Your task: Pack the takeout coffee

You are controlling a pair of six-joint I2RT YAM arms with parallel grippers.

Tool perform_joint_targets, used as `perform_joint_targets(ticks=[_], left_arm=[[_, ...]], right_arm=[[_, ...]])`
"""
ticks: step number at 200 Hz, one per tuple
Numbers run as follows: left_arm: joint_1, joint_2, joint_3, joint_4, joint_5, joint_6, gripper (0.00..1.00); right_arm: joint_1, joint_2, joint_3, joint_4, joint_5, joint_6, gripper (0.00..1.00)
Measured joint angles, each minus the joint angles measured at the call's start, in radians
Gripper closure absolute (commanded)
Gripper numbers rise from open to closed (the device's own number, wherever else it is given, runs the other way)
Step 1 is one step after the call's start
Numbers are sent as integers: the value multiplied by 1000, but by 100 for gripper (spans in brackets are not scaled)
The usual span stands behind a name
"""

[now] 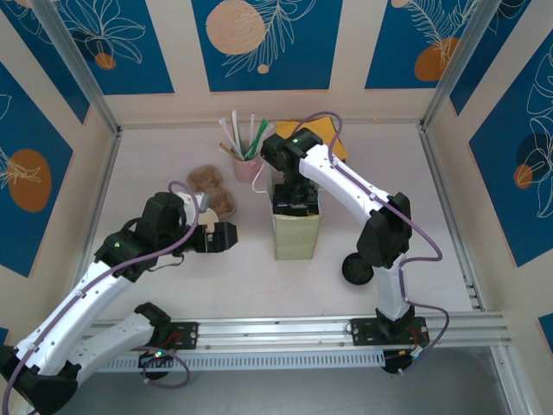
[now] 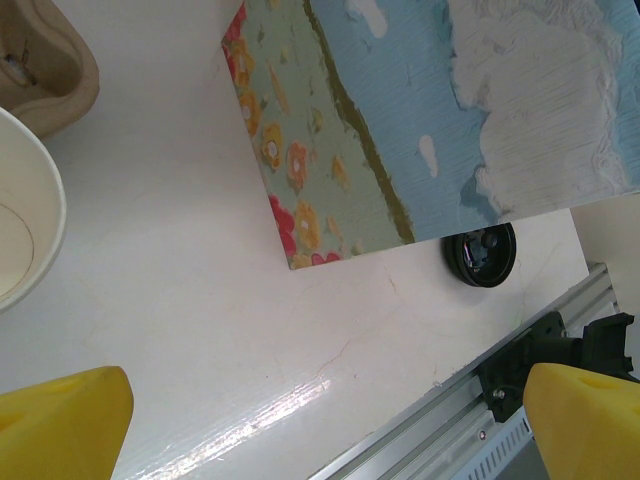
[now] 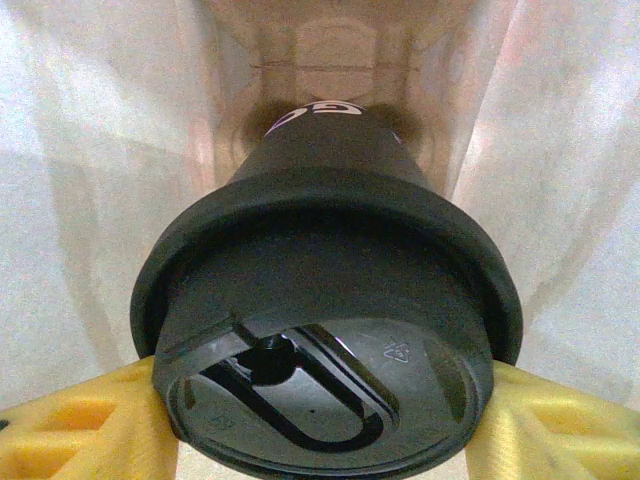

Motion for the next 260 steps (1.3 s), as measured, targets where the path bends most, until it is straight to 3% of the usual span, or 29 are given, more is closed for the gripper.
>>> perform_joint_targets(ticks=[260], left_arm=[[0, 2, 0, 1, 5, 0, 0]], right_arm=[[11, 0, -11, -8, 0, 17, 35]])
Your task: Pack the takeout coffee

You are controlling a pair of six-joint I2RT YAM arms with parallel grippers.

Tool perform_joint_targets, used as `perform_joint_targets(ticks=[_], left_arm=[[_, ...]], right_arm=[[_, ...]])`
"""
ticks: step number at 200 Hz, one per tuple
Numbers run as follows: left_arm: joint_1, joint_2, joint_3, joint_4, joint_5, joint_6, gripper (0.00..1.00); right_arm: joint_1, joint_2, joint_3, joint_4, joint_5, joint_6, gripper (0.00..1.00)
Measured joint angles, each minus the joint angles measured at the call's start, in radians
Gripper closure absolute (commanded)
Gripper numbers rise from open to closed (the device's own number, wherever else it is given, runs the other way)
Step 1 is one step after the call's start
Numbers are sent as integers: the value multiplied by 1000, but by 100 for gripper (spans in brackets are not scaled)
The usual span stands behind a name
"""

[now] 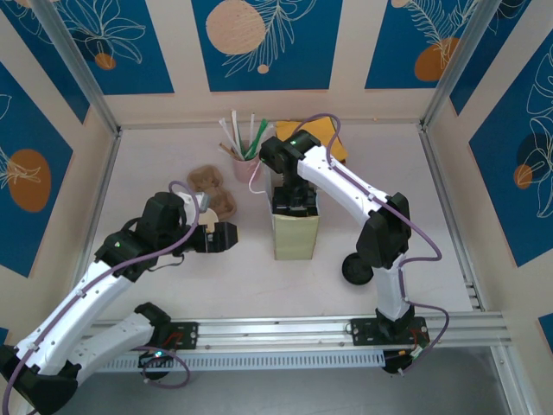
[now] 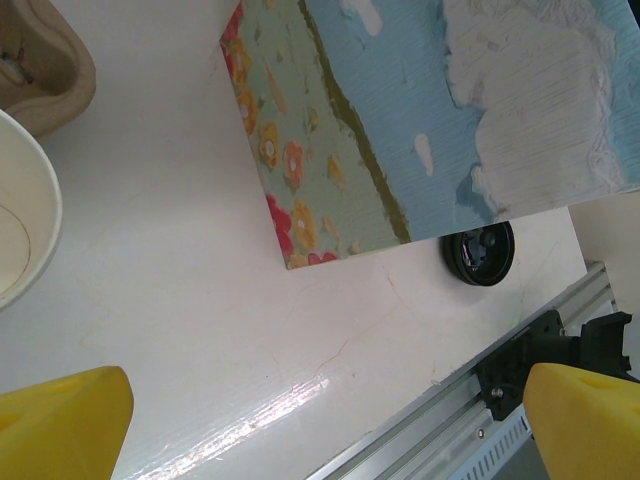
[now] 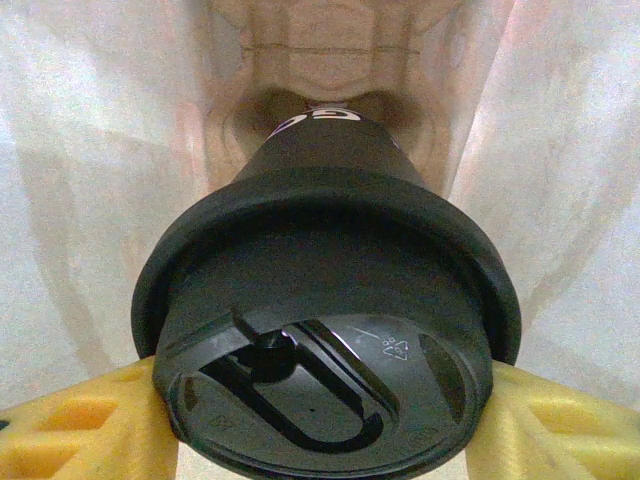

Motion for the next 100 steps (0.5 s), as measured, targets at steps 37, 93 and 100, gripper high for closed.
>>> perform_joint_targets(ticks=[37, 93, 100], left_arm=[[0, 0, 0, 0, 2, 0, 0], [0, 0, 0, 0, 2, 0, 0], [0, 0, 0, 0, 2, 0, 0]], right_arm=[[0, 0, 0, 0, 0, 0, 36], [0, 0, 0, -4, 0, 0, 36], [0, 0, 0, -6, 0, 0, 36]])
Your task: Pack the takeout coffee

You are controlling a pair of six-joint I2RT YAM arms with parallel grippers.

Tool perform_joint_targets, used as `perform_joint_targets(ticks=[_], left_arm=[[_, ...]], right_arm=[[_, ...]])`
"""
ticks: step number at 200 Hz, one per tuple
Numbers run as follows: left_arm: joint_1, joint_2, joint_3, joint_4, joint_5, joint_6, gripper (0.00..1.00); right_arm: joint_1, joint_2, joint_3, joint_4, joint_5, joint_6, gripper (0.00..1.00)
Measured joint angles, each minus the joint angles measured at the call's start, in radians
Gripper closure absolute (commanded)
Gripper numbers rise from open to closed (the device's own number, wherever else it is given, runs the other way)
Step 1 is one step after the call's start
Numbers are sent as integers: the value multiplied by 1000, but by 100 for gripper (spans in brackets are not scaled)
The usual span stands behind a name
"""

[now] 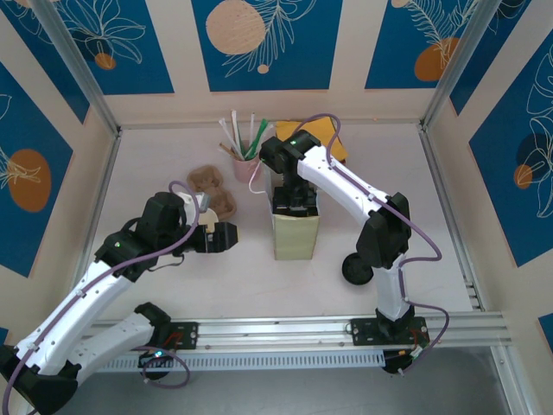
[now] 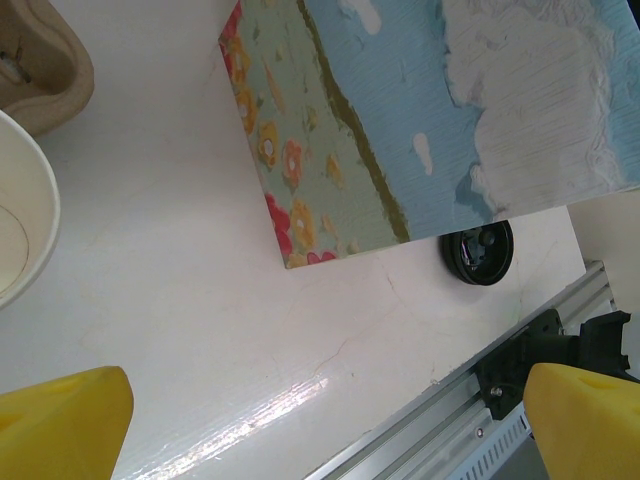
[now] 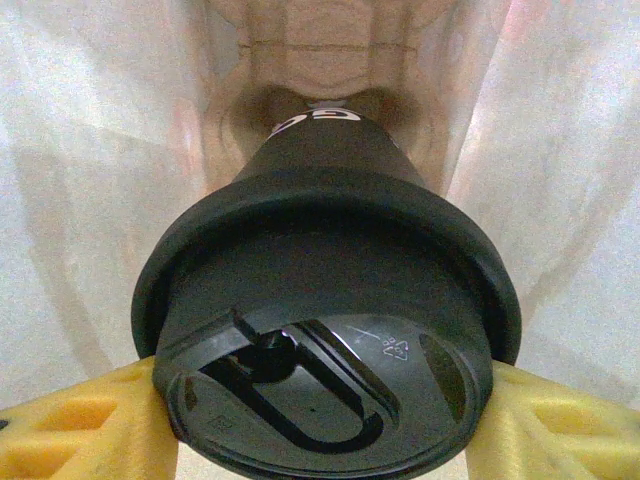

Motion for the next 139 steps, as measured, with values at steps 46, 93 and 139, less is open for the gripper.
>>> perform_joint_targets(ticks=[46, 93, 139], left_arm=[[0, 0, 0, 0, 0, 0, 0], [0, 0, 0, 0, 0, 0, 0], [0, 0, 0, 0, 0, 0, 0]], right_arm=[[2, 0, 0, -9, 0, 0, 36], [6, 0, 0, -9, 0, 0, 36], [6, 0, 0, -8, 0, 0, 35]])
